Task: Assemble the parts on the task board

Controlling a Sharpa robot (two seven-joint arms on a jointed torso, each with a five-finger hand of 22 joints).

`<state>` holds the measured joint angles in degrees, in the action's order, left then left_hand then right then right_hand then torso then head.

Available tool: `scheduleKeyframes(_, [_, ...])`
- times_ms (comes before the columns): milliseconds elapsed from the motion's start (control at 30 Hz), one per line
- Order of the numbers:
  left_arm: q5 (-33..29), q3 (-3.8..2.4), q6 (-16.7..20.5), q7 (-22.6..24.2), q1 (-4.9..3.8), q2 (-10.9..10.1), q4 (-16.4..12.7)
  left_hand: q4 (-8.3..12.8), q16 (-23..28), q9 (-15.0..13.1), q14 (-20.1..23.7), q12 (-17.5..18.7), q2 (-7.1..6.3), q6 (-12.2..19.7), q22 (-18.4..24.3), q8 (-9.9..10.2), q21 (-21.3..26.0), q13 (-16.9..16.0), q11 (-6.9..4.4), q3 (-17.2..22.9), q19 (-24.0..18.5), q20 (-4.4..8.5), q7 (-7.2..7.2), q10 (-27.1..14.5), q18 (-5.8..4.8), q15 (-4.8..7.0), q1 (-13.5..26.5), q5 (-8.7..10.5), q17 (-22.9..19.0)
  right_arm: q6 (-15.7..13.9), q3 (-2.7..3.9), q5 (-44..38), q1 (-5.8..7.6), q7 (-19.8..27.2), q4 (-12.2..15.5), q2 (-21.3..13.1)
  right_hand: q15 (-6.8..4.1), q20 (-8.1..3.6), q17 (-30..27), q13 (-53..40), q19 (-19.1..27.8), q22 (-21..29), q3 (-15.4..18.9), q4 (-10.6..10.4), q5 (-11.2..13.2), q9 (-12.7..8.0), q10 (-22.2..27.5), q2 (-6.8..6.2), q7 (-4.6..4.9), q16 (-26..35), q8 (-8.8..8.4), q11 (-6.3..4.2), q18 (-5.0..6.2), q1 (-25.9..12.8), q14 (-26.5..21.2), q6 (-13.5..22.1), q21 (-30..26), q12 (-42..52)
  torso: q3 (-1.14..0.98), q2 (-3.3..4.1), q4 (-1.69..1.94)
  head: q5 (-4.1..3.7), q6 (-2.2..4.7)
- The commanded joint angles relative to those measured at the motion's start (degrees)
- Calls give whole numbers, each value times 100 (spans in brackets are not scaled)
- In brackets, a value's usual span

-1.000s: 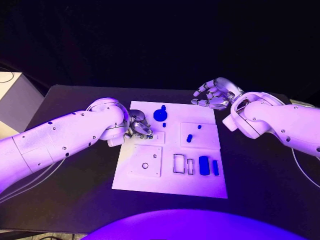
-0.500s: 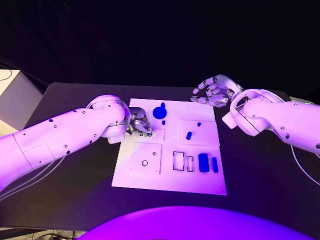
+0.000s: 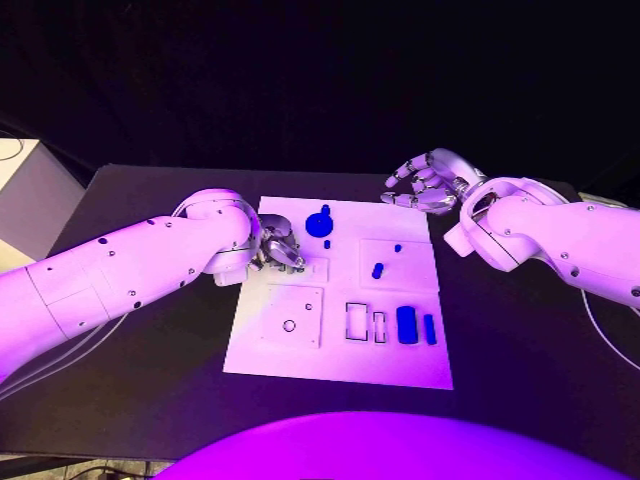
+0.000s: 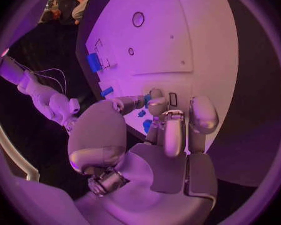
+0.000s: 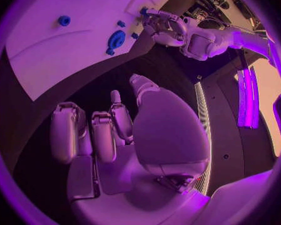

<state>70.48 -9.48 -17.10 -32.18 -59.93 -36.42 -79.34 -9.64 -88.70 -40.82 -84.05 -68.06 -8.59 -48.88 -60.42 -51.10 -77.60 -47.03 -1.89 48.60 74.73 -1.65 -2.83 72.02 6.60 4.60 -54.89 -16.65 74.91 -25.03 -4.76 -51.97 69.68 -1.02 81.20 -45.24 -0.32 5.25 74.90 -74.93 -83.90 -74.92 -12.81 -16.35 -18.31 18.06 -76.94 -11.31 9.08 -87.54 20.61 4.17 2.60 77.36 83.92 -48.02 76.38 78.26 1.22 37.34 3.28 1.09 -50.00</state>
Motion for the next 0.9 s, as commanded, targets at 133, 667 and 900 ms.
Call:
scheduleKeyframes(133, [131, 12, -226, -33, 10, 6, 21, 1073, -34, 5, -534, 34, 76, -62, -6, -1, -20, 4, -8, 1016, 40, 8, 80, 2, -90, 28, -62, -22, 1304, 75, 1, -16, -4, 42, -2, 6, 13, 23, 1165, -337, -194, -732, 24, 4, -14, 6, -11, 18, -10, 4, 25, 7, 30, -51, 499, 34, -25, 25, -2, -1, 1, 6, 0])
scheduleKeyframes(667, [132, 11, -298, -29, -16, 56, 87, 1080, -39, 8, -537, 27, 76, -62, -30, -2, -30, -8, -8, 1012, 52, 8, 80, 8, -95, 27, -74, -24, 1315, 76, 1, -15, -4, 41, 1, 10, 13, 23, 1165, -337, -194, -732, 24, 4, -14, 6, -11, 18, -10, 4, 25, 7, 30, -51, 499, 34, -25, 25, -6, 2, 0, 0, 0])
scheduleKeyframes(900, [130, 12, -332, -32, -27, 74, 111, 1085, -42, 11, -539, 32, 76, -64, -25, -2, -27, 0, -8, 1008, 49, 8, 80, 5, -94, 27, -82, -26, 1322, 75, 1, -15, -4, 40, 2, 9, 13, 23, 1165, -337, -194, -732, 24, 4, -14, 6, -11, 18, -10, 4, 25, 7, 30, -51, 499, 34, -25, 25, -4, 0, -2, -2, 0])
